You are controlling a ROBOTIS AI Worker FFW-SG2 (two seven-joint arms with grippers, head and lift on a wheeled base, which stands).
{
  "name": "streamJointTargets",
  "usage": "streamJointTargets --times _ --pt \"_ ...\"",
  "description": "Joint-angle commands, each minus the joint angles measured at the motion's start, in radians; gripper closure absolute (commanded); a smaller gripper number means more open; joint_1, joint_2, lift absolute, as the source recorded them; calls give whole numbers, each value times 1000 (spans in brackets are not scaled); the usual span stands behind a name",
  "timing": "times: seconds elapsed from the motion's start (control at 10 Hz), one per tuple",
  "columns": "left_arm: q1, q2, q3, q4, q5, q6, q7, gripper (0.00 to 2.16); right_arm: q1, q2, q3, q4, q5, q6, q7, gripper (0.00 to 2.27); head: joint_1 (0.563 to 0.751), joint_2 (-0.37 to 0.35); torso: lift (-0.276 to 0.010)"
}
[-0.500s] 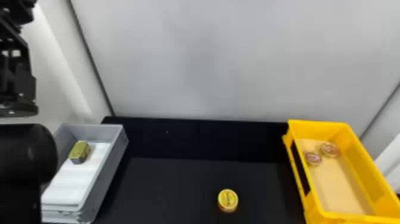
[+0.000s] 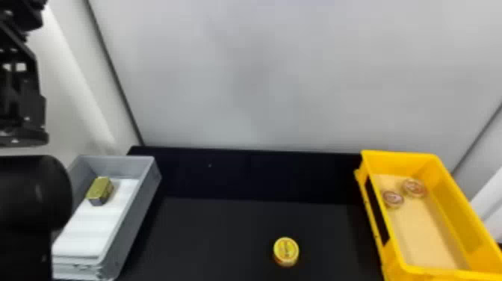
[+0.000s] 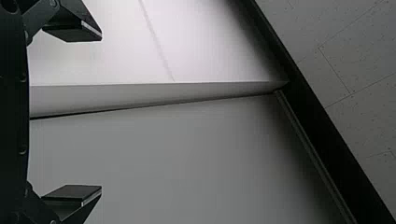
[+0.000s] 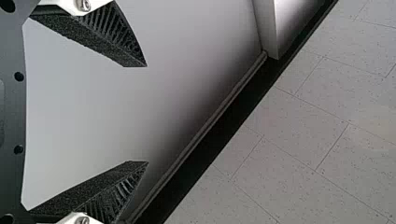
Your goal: Pick up the round yellow can and place it in the yellow rectangular box
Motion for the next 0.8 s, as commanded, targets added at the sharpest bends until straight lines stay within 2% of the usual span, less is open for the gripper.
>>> streamJointTargets --times 0.0,0.1,0.2,0.3,0.4,0.5,0.7 --pt "0 -2 0 0 0 -3 0 124 2 0 1 -1 0 17 2 2 663 54 -10" --pt "0 -2 0 0 0 -3 0 124 10 11 -2 -1 -58 110 -24 2 663 54 -10" --pt "0 0 0 0 0 -3 0 124 16 52 -38 -2 -180 272 -52 2 663 54 -10" --pt "0 0 0 0 2 -6 0 124 24 106 -90 -5 -255 429 -39 9 663 54 -10" --pt "0 -2 -2 3 3 -9 0 124 34 140 -122 7 -296 550 -27 16 663 54 -10" --pt "0 -2 -3 6 3 -12 2 124 45 156 -125 35 -301 648 -1 16 663 54 -10" --pt "-3 -5 -6 11 5 -15 2 124 83 186 -125 87 -301 757 68 16 663 54 -10"
